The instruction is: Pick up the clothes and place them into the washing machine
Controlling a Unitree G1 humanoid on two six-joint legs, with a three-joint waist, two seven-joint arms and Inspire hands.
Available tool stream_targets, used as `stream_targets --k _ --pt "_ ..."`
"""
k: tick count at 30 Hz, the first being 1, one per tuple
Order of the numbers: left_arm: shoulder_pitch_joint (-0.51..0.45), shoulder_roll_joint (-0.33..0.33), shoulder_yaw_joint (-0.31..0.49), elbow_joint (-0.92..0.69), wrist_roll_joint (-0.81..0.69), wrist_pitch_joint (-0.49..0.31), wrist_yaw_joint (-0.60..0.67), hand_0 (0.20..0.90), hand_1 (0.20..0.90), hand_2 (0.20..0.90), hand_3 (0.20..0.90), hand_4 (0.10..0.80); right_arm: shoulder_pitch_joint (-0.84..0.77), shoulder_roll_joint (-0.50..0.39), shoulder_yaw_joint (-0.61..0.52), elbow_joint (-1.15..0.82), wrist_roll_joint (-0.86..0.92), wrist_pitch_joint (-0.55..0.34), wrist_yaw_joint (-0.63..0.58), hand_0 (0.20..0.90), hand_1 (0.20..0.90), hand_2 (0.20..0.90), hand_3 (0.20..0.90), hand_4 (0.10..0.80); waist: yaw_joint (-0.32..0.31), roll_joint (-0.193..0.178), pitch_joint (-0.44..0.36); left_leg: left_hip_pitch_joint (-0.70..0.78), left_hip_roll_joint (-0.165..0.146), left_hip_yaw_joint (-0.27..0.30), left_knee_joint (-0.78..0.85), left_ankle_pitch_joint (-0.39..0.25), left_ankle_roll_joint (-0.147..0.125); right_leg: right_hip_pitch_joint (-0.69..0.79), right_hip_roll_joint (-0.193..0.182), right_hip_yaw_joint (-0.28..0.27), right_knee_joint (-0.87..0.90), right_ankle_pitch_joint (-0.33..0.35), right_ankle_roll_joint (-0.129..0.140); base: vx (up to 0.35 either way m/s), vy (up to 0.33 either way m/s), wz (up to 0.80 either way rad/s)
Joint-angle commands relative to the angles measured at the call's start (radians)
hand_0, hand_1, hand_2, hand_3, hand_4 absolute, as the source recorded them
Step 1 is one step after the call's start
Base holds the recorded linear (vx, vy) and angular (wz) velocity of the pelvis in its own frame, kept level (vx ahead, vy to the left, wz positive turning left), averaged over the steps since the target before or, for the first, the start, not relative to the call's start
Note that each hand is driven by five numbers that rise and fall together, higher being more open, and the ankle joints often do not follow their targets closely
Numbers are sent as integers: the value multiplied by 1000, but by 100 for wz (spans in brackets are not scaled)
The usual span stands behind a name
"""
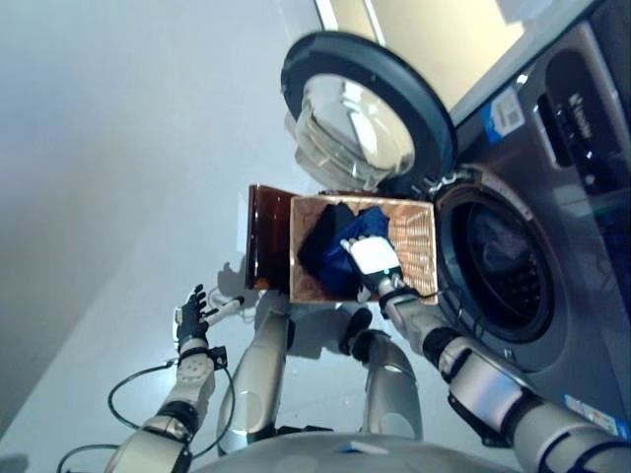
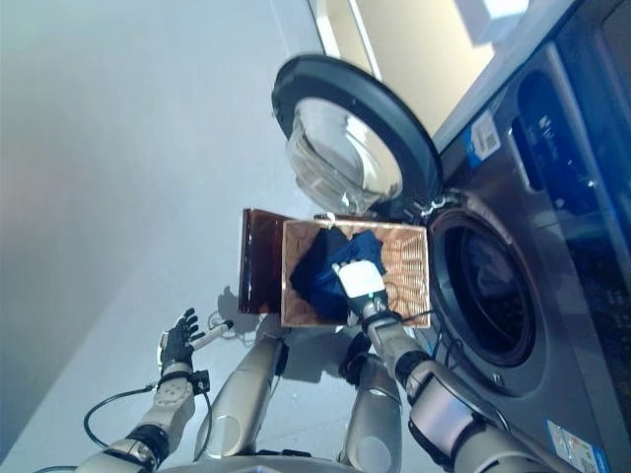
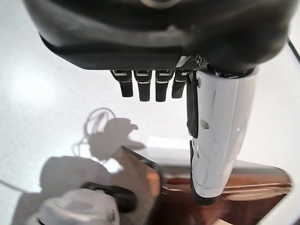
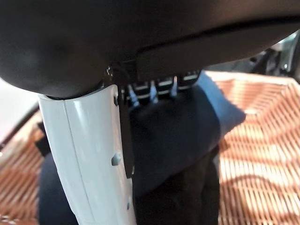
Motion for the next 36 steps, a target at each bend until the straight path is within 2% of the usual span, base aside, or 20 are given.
stream_targets --k 1,9,10,11,12,17,25,35,36 --pt "-17 36 5 -20 0 -51 23 900 900 900 900 800 -27 -12 -5 48 8 34 -14 900 900 900 900 800 15 25 34 -57 -27 19 94 -102 -40 3 -11 23 -69 108 30 1 19 7" --pt "-20 28 -30 -101 31 -53 36 900 900 900 900 800 -84 -53 -43 169 -11 117 -19 900 900 900 900 800 55 87 28 -77 -50 5 51 -73 -34 -31 -38 11 -57 107 30 15 17 7" --pt "-22 28 -34 -107 34 -52 38 900 900 900 900 800 -92 -62 -53 170 -9 122 -20 851 851 851 851 765 61 93 25 -74 -53 1 40 -68 -33 -31 -40 9 -58 106 31 39 6 17" --pt "-23 27 -35 -111 36 -51 39 900 900 900 900 800 -96 -67 -57 170 -8 125 -21 225 225 225 225 318 64 96 24 -70 -56 -2 32 -64 -33 -28 -41 7 -59 106 32 48 10 18" --pt "-24 26 -40 -127 41 -50 43 900 900 900 900 800 -99 -73 -64 163 -4 127 -21 200 200 200 200 300 68 100 21 -63 -59 -6 18 -59 -33 -23 -43 3 -63 106 33 65 1 17" --pt "-19 22 -51 -131 63 -46 52 900 900 900 900 800 -122 -80 -73 144 -17 135 -34 200 200 200 200 300 78 104 12 -29 -65 -18 -16 -50 -30 4 -48 -5 -85 110 39 40 8 6" --pt "-20 18 -54 -98 70 -39 53 900 900 900 900 800 -136 -82 -82 126 -13 132 -48 200 200 200 200 300 74 91 -5 26 -58 -10 -60 -40 -29 55 -47 -5 -134 133 47 15 14 5" --pt "-1 34 -50 -99 68 -44 56 900 900 900 900 800 -211 -182 -181 85 111 99 -100 200 200 200 200 300 52 79 -9 66 -48 14 -53 -50 -25 89 -30 27 -169 158 47 -8 11 -3" --pt "-2 36 -50 -96 64 -46 56 900 900 900 900 800 -220 -192 -203 73 141 92 -110 200 200 200 200 300 49 85 -8 57 -43 19 -55 -23 -21 84 -25 21 -182 187 38 -88 59 -14"
